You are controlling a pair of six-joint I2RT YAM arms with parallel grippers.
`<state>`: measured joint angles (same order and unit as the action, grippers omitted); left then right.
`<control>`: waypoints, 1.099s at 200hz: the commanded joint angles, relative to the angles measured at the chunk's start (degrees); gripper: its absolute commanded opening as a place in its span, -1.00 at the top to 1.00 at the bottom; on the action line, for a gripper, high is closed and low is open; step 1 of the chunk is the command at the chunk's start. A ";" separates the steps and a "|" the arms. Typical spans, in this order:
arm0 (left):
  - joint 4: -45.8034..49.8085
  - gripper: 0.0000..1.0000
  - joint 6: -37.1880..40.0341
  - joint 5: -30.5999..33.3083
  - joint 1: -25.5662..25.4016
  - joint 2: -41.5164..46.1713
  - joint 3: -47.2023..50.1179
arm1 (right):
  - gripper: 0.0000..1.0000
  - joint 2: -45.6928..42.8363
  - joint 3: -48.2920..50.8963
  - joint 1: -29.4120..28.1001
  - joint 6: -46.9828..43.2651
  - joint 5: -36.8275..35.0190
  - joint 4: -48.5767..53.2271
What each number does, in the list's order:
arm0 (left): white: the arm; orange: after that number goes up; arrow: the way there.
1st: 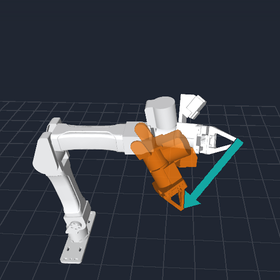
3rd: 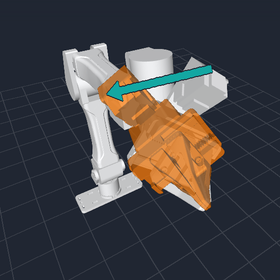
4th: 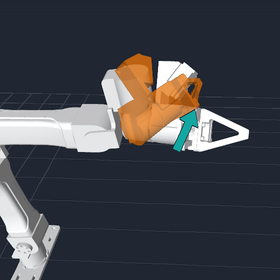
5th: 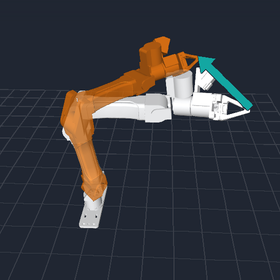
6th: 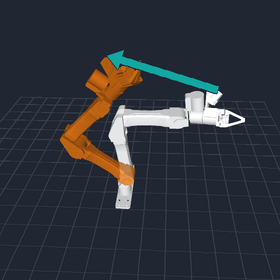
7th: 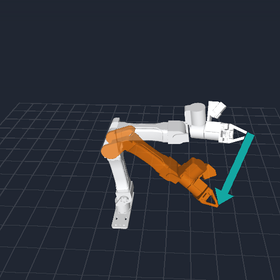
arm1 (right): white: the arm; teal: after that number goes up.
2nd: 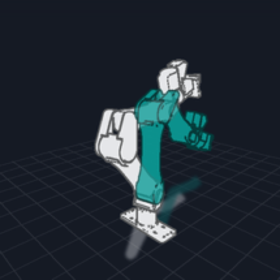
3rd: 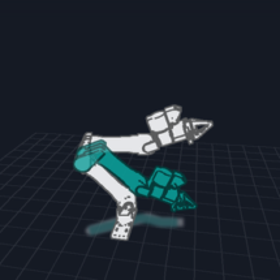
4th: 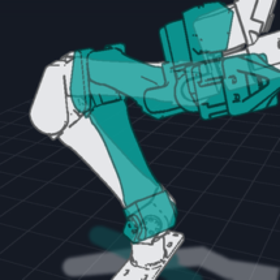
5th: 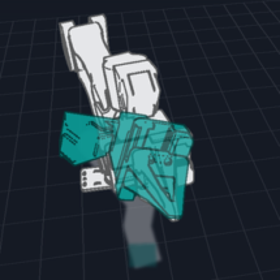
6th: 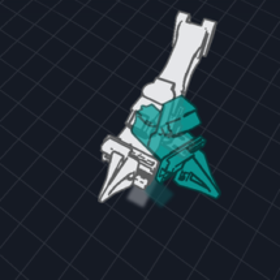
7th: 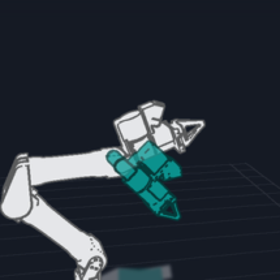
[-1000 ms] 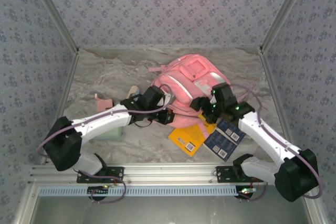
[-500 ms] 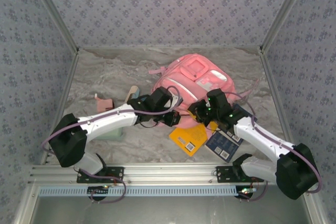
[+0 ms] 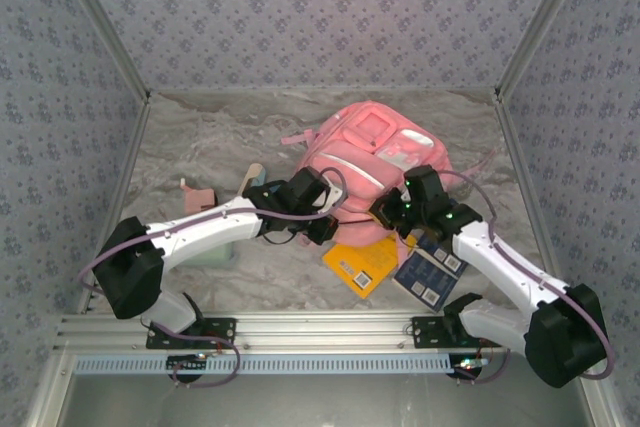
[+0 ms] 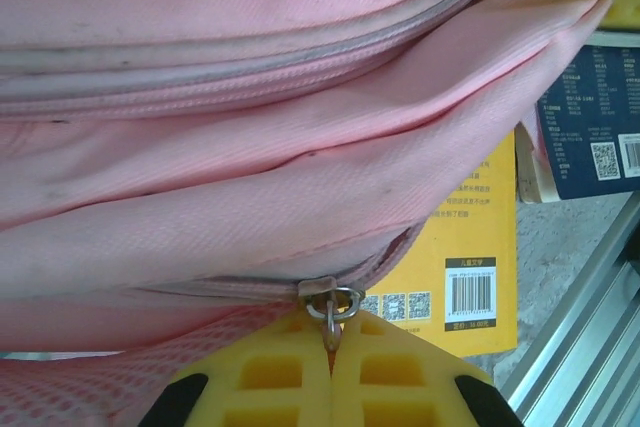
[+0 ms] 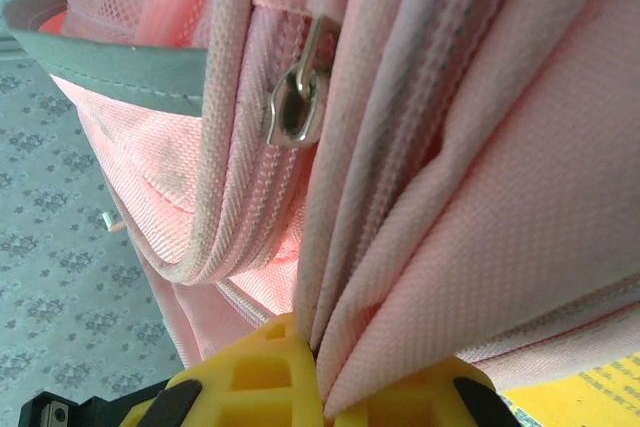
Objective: Pack the student bag
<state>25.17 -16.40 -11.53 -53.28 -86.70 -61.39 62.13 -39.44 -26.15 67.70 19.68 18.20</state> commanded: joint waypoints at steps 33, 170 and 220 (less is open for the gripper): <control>3.04 1.00 1.33 -0.77 4.68 1.97 -0.30 | 1.00 -1.18 -6.49 5.93 -14.49 1.78 11.82; 3.42 1.00 2.16 -4.97 9.91 5.13 -1.09 | 1.00 6.93 -31.25 10.51 -41.64 8.66 24.69; -0.26 1.00 -1.97 -5.39 7.36 12.22 2.33 | 1.00 16.77 -47.24 8.89 -50.94 6.57 35.75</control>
<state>26.89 -15.77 -15.42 -44.05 -78.15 -60.23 77.25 -81.25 -17.28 24.95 27.46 49.71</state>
